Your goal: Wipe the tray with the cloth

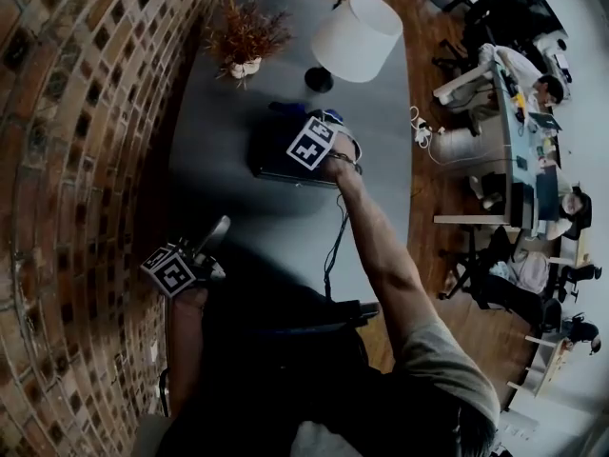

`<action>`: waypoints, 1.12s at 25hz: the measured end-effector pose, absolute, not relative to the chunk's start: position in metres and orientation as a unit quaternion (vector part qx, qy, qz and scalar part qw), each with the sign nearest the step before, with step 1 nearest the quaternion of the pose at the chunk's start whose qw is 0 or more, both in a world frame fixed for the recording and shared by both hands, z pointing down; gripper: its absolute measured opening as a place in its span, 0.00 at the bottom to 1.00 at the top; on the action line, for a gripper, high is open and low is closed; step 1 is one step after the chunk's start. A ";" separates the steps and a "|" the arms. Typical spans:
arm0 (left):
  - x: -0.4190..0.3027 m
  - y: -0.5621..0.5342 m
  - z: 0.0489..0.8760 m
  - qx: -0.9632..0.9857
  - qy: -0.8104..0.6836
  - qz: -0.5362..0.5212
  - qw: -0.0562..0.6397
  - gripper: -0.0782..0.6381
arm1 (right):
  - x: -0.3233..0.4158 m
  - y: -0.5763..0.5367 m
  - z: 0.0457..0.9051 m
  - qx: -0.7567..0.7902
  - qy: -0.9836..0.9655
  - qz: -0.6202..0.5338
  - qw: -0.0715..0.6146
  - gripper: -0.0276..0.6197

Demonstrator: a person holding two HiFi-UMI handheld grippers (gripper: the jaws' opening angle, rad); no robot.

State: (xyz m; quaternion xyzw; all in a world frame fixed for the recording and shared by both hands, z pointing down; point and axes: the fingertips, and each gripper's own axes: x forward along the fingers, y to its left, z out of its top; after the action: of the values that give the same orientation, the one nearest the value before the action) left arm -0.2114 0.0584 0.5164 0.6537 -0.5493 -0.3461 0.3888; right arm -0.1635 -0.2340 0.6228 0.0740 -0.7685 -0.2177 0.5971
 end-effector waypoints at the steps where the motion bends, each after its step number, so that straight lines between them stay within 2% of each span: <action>1: -0.211 0.059 0.516 0.654 -0.550 -0.346 0.389 0.53 | -0.163 -0.232 0.632 0.055 -0.761 -0.224 0.607 0.26; 7: -0.217 0.060 0.519 0.651 -0.555 -0.341 0.390 0.53 | -0.131 -0.130 0.640 -0.098 -0.707 -0.285 0.640 0.24; 10: -0.213 0.057 0.522 0.651 -0.551 -0.339 0.397 0.53 | -0.104 -0.065 0.638 -0.212 -0.709 -0.235 0.631 0.24; 12: -0.210 0.054 0.524 0.654 -0.547 -0.337 0.399 0.53 | -0.099 -0.075 0.631 -0.186 -0.743 -0.188 0.614 0.24; 16: -0.205 0.051 0.522 0.661 -0.541 -0.334 0.399 0.53 | -0.110 -0.214 0.606 0.085 -0.789 -0.181 0.581 0.25; 18: -0.203 0.048 0.520 0.664 -0.539 -0.333 0.396 0.53 | -0.110 -0.251 0.614 0.138 -0.795 -0.149 0.572 0.25; 21: -0.201 0.046 0.514 0.666 -0.537 -0.334 0.396 0.53 | -0.107 -0.237 0.635 0.101 -0.788 -0.147 0.590 0.25; 25: -0.203 0.046 0.517 0.666 -0.538 -0.328 0.400 0.53 | -0.098 -0.139 0.640 -0.036 -0.768 -0.192 0.610 0.24; 28: -0.199 0.046 0.522 0.666 -0.536 -0.323 0.406 0.53 | -0.082 -0.085 0.640 -0.125 -0.757 -0.178 0.616 0.24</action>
State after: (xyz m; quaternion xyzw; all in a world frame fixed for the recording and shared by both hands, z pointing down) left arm -0.1994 0.0456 0.5219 0.6663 -0.5355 -0.3234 0.4057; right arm -0.0820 -0.0848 0.6396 -0.1251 -0.7574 -0.1775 0.6157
